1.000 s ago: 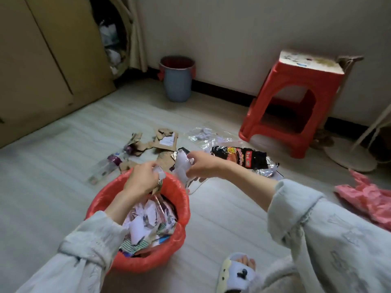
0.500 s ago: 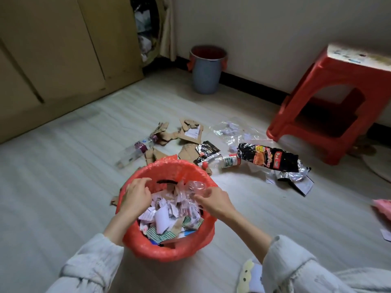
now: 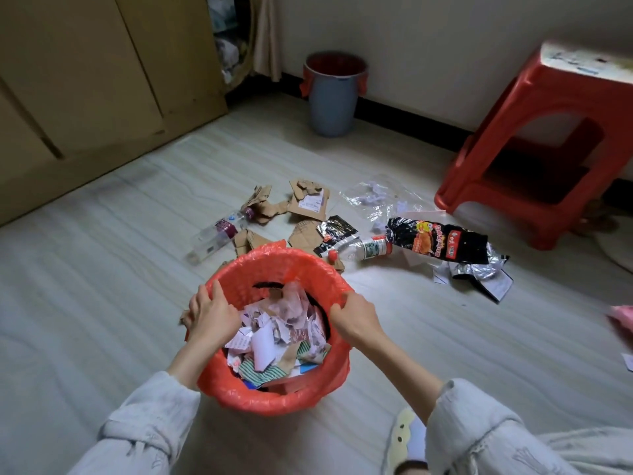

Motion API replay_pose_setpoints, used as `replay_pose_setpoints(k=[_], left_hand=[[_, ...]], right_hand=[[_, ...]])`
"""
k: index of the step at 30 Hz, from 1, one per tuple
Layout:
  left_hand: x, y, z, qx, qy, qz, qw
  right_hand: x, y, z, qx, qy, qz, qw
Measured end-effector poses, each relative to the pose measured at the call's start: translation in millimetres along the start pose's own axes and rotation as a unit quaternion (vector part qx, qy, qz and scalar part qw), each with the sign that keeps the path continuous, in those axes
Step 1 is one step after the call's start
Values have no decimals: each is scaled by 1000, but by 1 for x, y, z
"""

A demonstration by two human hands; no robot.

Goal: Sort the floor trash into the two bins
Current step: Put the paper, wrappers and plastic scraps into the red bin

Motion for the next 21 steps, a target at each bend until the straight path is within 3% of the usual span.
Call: replay_pose_setpoints(k=[2,4,10,15,21], left_hand=[[1,-2,-2,-1,11,-11,1000],[-1,-3,-5,-10,35,-24,999],[-4,4,-5,-56,69,-7,996],[-21,1,31,-180,12,-38,983],[-43,-29,130,-295,-63,-130,945]], right_hand=[[5,-1,9,-46,-12,26,999],[7,-12,12,-55,-7,-20,998],[0,-12,20,72,-12,-55,996],[-6,31,51,114,-38,-35,992],[-14,107,123,143,-110,29,983]])
Point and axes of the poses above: each hand's wrist, its own x-axis towards the middle knuckle, its own y-axis out of the back of the hand, z = x × y, the point moved 6 cm from there along x, towards the middle knuckle, and after that the axes turned 12 degrees about -x, right-handed, at the moved point
